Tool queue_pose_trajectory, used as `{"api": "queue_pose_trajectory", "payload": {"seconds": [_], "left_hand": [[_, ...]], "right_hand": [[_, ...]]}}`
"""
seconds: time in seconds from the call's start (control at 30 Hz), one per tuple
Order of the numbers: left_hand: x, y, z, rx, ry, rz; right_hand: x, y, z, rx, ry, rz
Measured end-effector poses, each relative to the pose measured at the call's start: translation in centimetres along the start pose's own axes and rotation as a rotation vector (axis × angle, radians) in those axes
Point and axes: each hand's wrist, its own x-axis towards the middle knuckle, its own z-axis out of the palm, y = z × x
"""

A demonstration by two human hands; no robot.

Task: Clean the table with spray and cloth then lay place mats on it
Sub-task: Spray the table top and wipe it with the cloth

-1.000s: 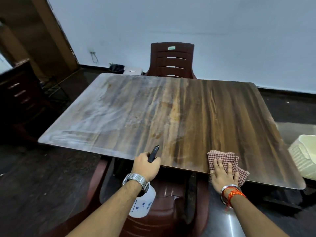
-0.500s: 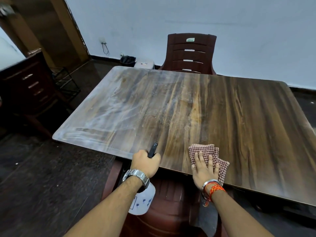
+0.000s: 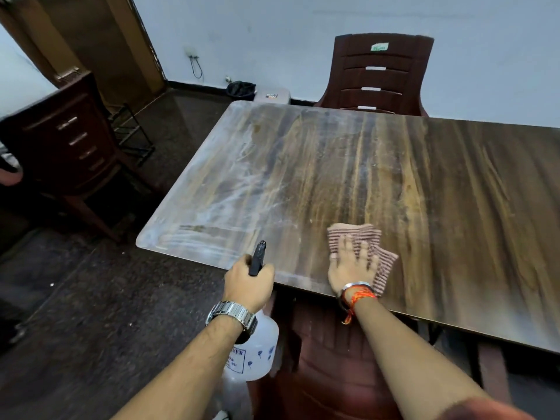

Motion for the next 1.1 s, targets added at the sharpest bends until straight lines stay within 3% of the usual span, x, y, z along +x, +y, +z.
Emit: {"api": "queue_pose_trajectory", "payload": {"seconds": [0.17, 0.27, 0.37, 0.47, 0.53, 0.63, 0.73, 0.93, 1.1], "left_hand": [[4.6, -3.3, -6.3, 0.022, -0.011, 0.054], [7.0, -4.6, -9.0, 0.054, -0.055, 0.080], [9.0, -5.4, -11.2, 0.063, -0.096, 0.085], [10.0, -6.4, -12.8, 0.022, -0.109, 0.080], [10.8, -7.2, -13.9, -0.001, -0.106, 0.056], [12.0, -8.2, -15.2, -0.002, -0.097, 0.043], [13.5, -8.8, -16.0, 0.001, -0.106, 0.034], [16.9, -8.2, -16.8, 0.052, -0.100, 0.029], [20.0, -6.4, -17.0, 0.140, -0.137, 0.081]], "right_hand": [[-4.4, -13.7, 5.4, -0.128, -0.188, -0.533], [-5.8, -14.7, 6.2, -0.134, -0.139, -0.550], [-5.1, -12.4, 5.0, -0.128, -0.041, -0.311], [-5.2, -9.2, 3.6, -0.028, 0.157, 0.185], [-5.3, -8.0, 3.0, 0.090, 0.203, 0.438], [-5.0, -10.0, 3.0, 0.181, 0.144, 0.564], [-5.5, -16.4, 5.1, 0.071, 0.146, 0.405], [-6.3, -29.3, 10.2, -0.081, -0.110, -0.323], [-5.5, -29.9, 10.4, -0.073, -0.106, -0.352]]}}
